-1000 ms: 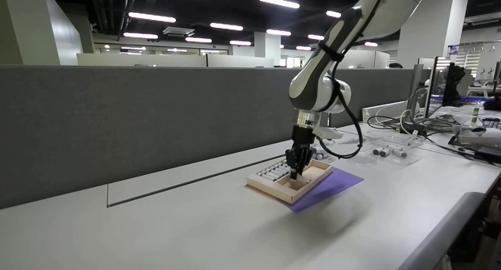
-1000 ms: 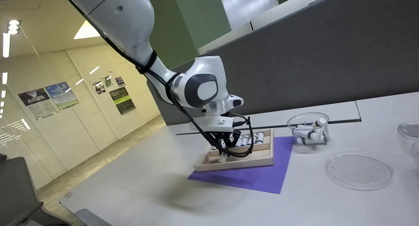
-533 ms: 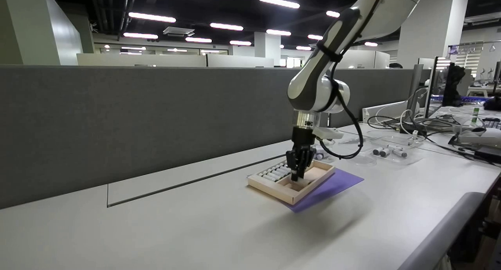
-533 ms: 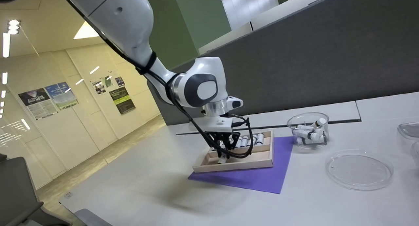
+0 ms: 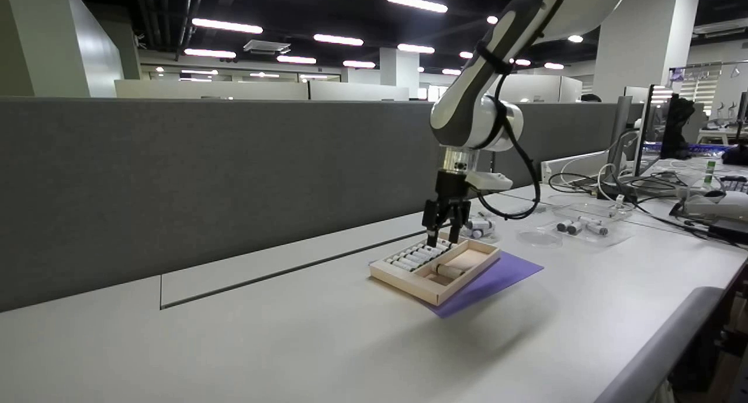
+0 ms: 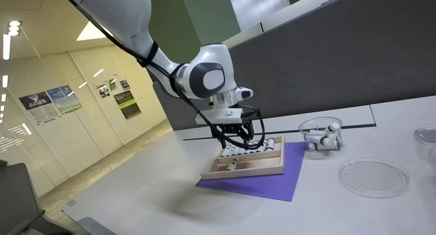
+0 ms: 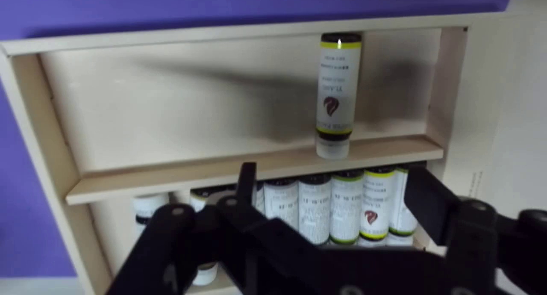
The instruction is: Take the bottle from the table and put it in the bottom compartment of the box
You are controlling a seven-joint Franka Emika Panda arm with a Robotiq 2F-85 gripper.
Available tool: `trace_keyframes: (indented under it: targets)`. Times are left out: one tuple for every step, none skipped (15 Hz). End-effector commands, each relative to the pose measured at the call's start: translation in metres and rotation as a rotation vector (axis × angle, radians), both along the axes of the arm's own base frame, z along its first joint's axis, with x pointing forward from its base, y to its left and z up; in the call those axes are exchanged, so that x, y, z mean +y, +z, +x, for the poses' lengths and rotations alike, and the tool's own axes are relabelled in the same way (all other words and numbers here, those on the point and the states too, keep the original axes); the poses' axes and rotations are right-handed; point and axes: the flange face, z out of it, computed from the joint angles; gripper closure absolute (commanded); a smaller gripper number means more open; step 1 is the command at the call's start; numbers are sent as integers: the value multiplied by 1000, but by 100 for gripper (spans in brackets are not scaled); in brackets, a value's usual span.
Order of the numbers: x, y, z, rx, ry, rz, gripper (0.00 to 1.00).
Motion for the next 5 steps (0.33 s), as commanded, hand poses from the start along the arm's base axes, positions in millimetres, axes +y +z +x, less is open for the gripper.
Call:
trace_keyframes:
  targets:
    - [-2,14,3,-13,-6,-6,6]
    - [-5,27,5,-22,-11,-11,0]
    - [-6,37,5,-27,-14,-15,0]
    - [-7,42,5,-29,-15,-17,0]
    - [-7,43,4,-29,-15,-18,0]
